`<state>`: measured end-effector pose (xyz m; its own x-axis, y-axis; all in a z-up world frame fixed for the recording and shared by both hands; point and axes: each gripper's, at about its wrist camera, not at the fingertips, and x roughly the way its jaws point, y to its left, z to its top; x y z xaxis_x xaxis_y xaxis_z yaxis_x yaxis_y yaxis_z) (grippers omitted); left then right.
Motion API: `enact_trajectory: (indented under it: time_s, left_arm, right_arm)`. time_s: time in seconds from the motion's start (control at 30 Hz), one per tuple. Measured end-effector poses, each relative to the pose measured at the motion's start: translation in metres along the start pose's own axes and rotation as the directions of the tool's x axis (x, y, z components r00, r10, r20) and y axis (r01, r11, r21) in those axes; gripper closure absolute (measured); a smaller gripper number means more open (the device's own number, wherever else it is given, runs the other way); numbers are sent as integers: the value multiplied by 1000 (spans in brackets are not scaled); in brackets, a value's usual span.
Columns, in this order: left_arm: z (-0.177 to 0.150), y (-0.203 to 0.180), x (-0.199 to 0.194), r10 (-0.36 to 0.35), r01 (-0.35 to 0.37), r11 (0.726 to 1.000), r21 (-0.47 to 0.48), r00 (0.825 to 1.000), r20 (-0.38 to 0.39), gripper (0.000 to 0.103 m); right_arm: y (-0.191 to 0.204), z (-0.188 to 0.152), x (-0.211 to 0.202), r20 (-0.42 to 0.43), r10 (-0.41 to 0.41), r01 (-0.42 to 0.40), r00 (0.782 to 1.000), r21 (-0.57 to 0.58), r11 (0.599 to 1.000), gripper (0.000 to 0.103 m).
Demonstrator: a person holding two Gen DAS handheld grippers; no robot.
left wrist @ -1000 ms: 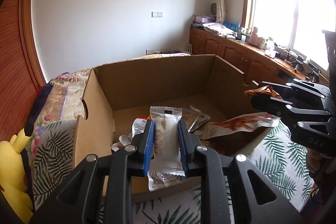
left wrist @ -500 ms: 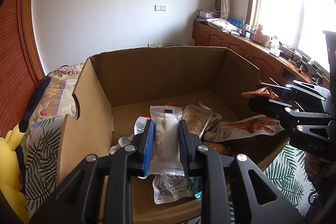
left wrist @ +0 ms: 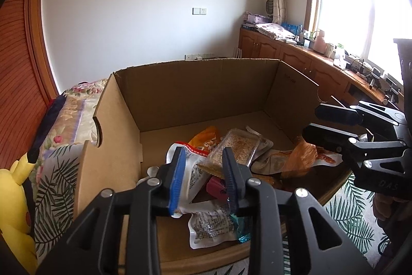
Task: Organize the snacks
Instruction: 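Withdraw both tools up and away from the box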
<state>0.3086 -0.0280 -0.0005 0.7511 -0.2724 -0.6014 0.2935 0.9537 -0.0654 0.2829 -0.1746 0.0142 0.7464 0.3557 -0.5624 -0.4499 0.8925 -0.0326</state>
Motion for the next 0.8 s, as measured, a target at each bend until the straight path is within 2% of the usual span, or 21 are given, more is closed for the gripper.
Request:
enact_trajectory:
  time_s: [0.33, 0.6, 0.73, 0.8]
  left_arm:
    - [-3, -11, -33, 20, -21, 1000, 9, 999, 37, 74]
    - [-8, -28, -84, 30, -32, 999, 21, 996, 88, 72]
    - [-14, -37, -108, 38, -41, 999, 17, 991, 125, 61]
    - [-18, -43, -118, 51, -56, 998, 28, 989, 139, 59]
  right_arm:
    - [9, -2, -19, 24, -8, 8, 1000, 13, 1000, 52]
    - [23, -7, -63, 69, -23, 21, 997, 25, 999, 47]
    - [27, -12, -84, 91, -35, 31, 995, 41, 999, 42]
    - [29, -15, -94, 101, -44, 40, 994, 48, 998, 40]
